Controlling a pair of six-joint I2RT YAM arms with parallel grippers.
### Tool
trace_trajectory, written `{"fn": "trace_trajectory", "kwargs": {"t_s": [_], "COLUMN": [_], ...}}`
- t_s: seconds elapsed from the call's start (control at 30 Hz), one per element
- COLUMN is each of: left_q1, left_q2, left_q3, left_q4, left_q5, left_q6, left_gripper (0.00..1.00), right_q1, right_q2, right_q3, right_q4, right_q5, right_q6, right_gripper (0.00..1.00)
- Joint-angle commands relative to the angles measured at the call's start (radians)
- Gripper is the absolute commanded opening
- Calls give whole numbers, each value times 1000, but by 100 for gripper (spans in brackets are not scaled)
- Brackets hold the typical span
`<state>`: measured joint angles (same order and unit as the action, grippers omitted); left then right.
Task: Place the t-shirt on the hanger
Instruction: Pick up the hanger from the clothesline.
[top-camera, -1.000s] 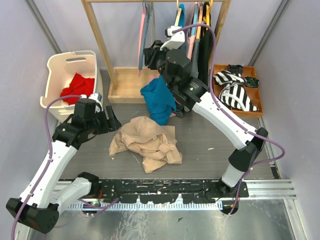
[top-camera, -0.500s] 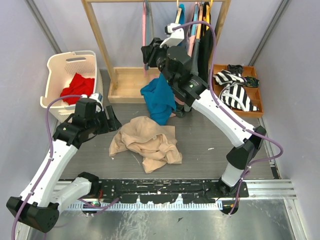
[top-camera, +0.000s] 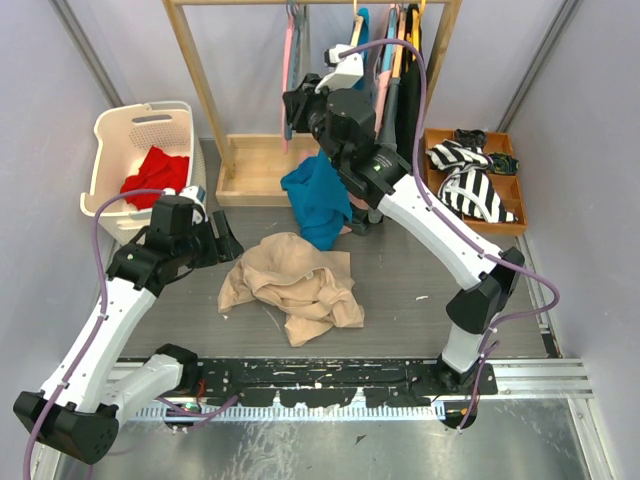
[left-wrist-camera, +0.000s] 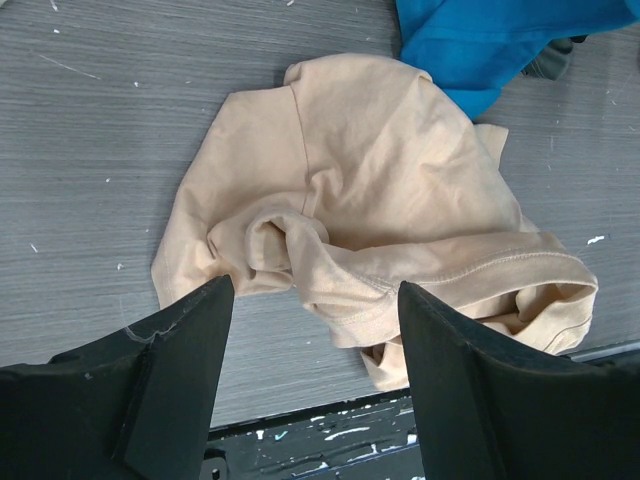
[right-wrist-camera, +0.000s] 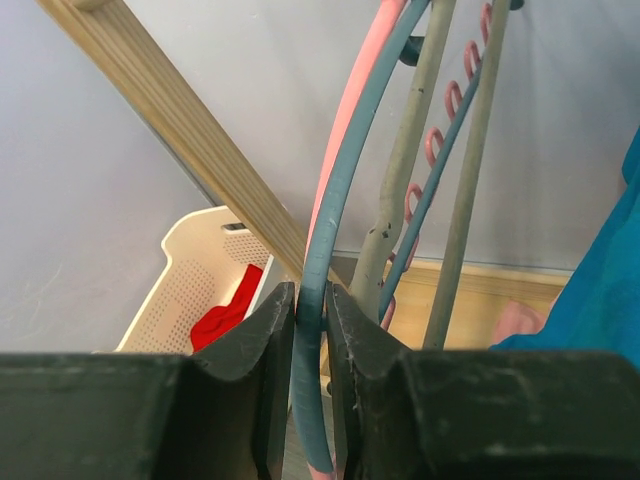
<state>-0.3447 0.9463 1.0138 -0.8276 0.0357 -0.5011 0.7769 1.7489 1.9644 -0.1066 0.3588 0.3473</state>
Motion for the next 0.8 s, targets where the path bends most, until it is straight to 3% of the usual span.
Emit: {"fn": "trace_trajectory", "kwargs": {"t_s": [0.0, 0.37, 0.77], "left_q1": [4, 4, 4], "left_q2": [0, 8, 16], "left_q3": [12, 14, 20], "left_q4": [29, 37, 41], "left_q5": [8, 12, 15], "left_q6": [11, 10, 3], "left_gripper": [73, 73, 73], "right_q1": [-3, -6, -21], "right_q2": [9, -29, -129], "right_q3": [66, 29, -96], "right_q4": [-16, -25, 82], "right_q5": [56, 118, 122], "right_q6": [3, 1, -6], "right_gripper": [25, 19, 1]}}
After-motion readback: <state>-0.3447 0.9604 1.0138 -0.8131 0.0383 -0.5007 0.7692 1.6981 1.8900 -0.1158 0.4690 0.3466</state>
